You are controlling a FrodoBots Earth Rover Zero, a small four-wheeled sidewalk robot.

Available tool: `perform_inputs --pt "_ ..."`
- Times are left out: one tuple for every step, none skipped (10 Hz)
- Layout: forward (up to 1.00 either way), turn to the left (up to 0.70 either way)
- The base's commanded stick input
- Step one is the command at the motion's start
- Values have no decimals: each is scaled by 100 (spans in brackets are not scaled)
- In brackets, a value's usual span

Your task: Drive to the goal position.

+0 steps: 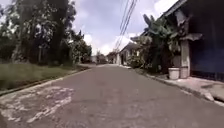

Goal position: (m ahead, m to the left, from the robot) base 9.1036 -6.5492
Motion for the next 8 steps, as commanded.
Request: perform_inputs --pt "70 0" --pt "70 0" --pt "70 0" --pt "70 0" --pt "70 0" --pt "70 0" --pt "70 0" --pt "70 0"
